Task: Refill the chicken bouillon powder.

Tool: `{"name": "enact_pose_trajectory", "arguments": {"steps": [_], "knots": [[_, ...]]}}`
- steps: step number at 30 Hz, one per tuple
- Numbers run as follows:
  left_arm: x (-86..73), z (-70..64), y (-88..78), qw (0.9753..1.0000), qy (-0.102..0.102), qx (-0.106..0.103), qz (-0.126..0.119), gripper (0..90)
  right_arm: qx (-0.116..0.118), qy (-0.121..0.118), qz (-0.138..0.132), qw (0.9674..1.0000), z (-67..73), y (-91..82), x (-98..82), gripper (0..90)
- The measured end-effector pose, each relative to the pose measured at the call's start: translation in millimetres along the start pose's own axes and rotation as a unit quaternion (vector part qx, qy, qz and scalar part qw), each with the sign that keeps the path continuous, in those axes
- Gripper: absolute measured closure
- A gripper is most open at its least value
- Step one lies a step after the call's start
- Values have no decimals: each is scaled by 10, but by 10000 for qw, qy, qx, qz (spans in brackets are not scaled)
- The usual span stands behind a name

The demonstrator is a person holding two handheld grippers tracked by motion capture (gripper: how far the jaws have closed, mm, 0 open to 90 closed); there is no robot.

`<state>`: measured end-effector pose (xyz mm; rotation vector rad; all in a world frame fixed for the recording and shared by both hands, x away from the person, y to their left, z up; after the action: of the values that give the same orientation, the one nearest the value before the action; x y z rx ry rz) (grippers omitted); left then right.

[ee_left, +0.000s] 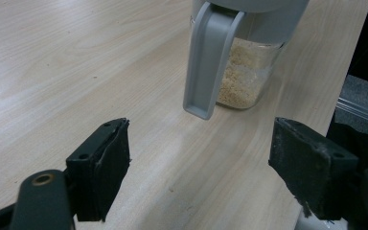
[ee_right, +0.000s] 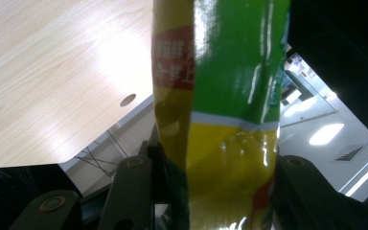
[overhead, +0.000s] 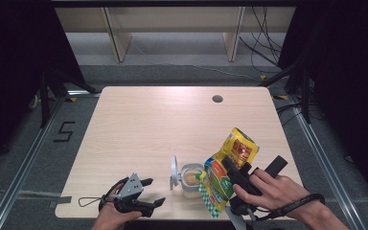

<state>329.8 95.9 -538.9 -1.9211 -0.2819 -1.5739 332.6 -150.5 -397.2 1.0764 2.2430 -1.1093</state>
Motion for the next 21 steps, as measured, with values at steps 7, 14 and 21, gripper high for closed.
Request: {"name": "enact_pose_trajectory", "arguments": {"steps": [7, 14, 21], "knots": [[-2, -1, 7, 10000, -6, -21, -16, 214, -42, 82, 4, 10000, -21, -1, -44, 643], [1, 2, 2, 10000, 14, -38, -14, 214, -29, 86, -32, 10000, -38, 31, -44, 643], [6, 14, -3, 9999, 125, -66, 1, 214, -59, 82, -43, 9999, -51, 39, -31, 644]]}}
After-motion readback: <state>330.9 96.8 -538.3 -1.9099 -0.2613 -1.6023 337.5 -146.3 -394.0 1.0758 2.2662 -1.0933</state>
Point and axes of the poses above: each handheld gripper's, and its own axes: y roughly forward along the jaws, x roughly out of its top, z roughly to its left, the point moved 8 cm from there along y, roughly forward along the jaws, and after that the axes turned 12 degrees about -z, right-handed, at the moved point
